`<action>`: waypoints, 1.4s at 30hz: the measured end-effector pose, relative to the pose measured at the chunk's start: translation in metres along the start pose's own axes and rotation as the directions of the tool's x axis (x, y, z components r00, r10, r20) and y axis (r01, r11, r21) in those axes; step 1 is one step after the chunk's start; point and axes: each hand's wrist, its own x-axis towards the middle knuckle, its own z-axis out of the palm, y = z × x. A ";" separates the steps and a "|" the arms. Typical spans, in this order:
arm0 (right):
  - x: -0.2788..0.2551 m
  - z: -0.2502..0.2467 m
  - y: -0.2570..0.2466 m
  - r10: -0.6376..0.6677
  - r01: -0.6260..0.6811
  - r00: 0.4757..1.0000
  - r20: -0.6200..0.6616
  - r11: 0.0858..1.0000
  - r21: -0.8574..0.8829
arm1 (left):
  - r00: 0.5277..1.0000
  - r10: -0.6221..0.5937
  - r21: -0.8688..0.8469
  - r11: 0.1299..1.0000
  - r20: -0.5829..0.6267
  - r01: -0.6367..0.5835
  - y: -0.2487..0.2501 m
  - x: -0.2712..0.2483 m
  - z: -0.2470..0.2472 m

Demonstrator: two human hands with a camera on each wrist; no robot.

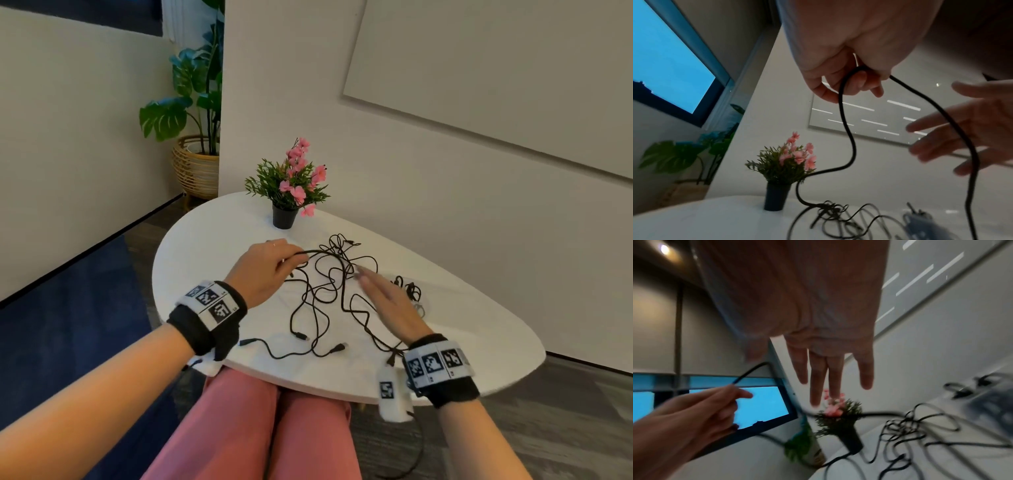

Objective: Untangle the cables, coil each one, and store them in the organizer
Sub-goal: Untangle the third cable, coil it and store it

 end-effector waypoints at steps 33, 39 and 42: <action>0.015 -0.059 -0.101 -0.111 0.210 0.976 -0.189 0.717 0.664 | 1.000 -0.020 -0.170 0.985 -0.004 0.019 0.044 0.005 0.023; 0.011 -0.088 -0.098 0.002 0.056 0.997 -0.078 0.677 0.734 | 0.984 -0.100 -0.057 0.992 0.145 0.110 0.041 0.029 0.028; 0.023 -0.096 -0.104 0.049 -0.005 0.998 -0.041 0.696 0.718 | 0.977 -0.136 0.003 0.990 0.164 0.138 0.041 0.064 -0.003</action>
